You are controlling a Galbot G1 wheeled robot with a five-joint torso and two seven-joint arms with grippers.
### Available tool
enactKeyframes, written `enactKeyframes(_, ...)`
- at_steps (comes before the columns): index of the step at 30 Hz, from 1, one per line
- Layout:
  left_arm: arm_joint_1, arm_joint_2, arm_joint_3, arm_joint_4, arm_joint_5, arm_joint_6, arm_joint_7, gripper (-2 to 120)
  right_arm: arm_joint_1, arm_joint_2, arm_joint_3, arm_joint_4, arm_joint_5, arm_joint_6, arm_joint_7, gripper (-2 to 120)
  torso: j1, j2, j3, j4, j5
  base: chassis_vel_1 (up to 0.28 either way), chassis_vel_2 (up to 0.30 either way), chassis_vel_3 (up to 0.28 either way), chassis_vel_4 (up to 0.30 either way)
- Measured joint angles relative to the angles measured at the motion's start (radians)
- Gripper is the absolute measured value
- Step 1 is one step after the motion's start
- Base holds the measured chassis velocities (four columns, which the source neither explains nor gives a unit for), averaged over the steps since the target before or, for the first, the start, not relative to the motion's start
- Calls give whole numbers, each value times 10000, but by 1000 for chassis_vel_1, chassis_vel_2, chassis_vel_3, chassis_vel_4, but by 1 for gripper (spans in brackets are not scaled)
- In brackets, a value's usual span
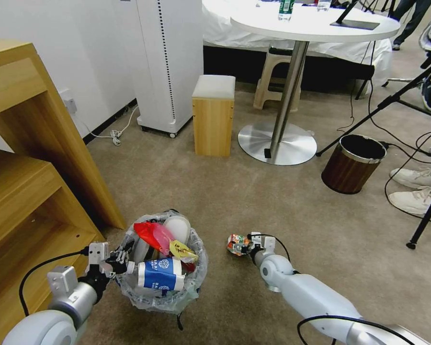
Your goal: Pick up the trash bin and place the garbage on the floor into it.
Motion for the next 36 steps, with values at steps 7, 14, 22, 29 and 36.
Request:
enactKeyframes(7,-32,25,-3,-3,-22,-21,-13,3,-231,-289,40,78,-208,177,3,62,0,0,-1,-3,-1,0,0,0,0)
enactKeyframes(14,-108,-5,66,69,-25,-111,-22,3,-538,-861,220,198,-532,513,-92,34,-1,2,-4,0,0,0,0,0,0)
enactKeyframes(22,-113,-28,100,87,-23,-196,-26,3,-777,-1009,300,-59,-897,778,-337,5,-1,-1,-1,1,0,0,0,0,0)
enactKeyframes(29,-128,-87,135,160,21,-277,-28,3,-817,-1145,291,-102,-1214,1085,-593,0,0,-1,0,-3,-2,0,0,0,0)
enactKeyframes(36,-261,-411,401,295,385,-323,23,3,-977,-1772,203,742,-1258,1605,-766,2,0,-1,1,1,3,0,0,0,0)
